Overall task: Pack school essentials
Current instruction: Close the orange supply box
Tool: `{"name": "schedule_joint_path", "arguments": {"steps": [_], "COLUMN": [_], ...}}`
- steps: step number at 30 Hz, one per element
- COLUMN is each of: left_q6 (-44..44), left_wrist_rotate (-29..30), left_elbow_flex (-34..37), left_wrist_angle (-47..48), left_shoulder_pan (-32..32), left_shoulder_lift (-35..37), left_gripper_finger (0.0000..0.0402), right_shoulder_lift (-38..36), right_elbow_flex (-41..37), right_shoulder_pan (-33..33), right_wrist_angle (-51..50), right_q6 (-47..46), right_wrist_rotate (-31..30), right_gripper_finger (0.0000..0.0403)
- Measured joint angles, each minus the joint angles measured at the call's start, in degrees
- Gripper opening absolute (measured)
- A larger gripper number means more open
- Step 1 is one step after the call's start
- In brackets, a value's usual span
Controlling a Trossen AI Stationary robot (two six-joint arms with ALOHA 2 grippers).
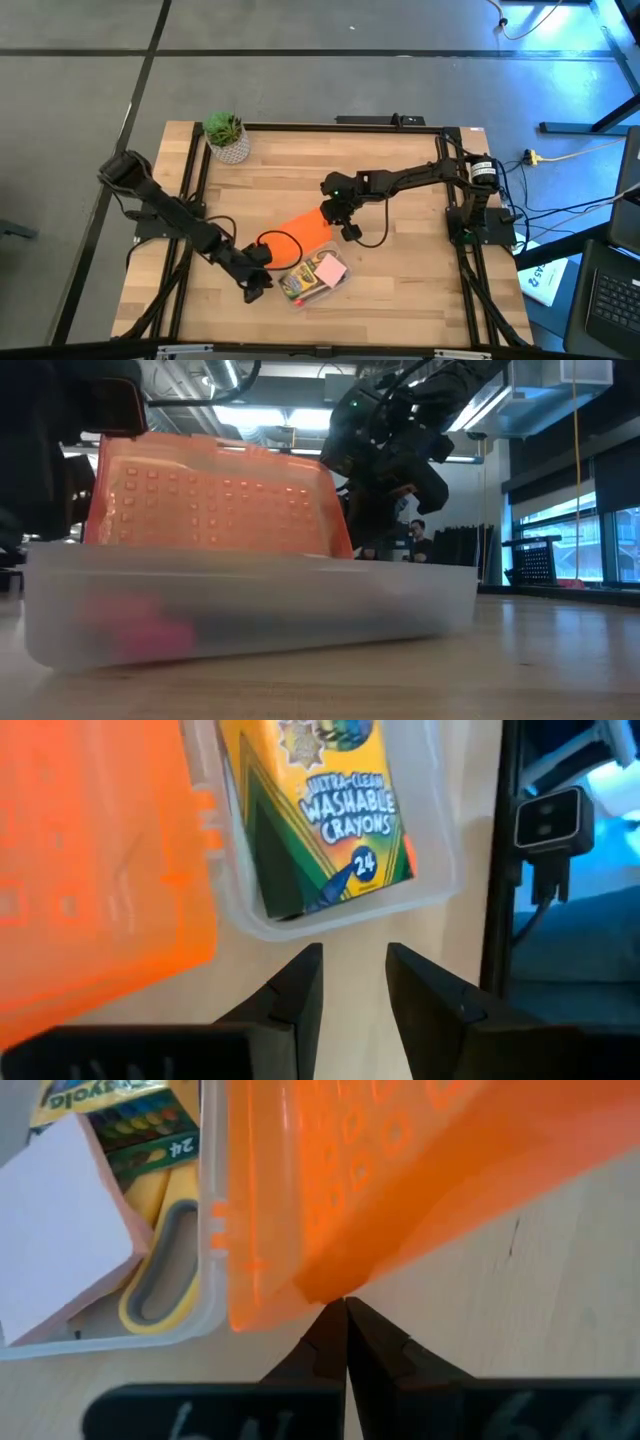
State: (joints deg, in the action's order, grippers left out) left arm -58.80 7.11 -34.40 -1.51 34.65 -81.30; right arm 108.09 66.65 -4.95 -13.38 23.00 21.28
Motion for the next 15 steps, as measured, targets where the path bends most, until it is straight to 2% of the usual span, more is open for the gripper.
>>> {"name": "schedule_joint_path", "arguments": {"steps": [8, 15], "left_q6": [2.0, -0.1], "left_wrist_rotate": [-0.3, -3.2], "left_elbow_flex": [0.0, 0.0], "left_wrist_angle": [5.6, 8.4], "left_shoulder_pan": [0.0, 0.4], "left_shoulder_lift": [0.2, 0.3], "left_gripper_finger": [0.0104, 0.0104], "right_shoulder_lift": [-0.5, -3.1], "right_elbow_flex": [-0.1, -0.1], "right_shoulder_pan": [0.0, 0.1], "right_wrist_angle": [1.2, 2.1], "right_q6": [1.0, 2.9], "right_wrist_rotate": [-0.1, 0.0], "right_gripper_finger": [0.0004, 0.0006]}}
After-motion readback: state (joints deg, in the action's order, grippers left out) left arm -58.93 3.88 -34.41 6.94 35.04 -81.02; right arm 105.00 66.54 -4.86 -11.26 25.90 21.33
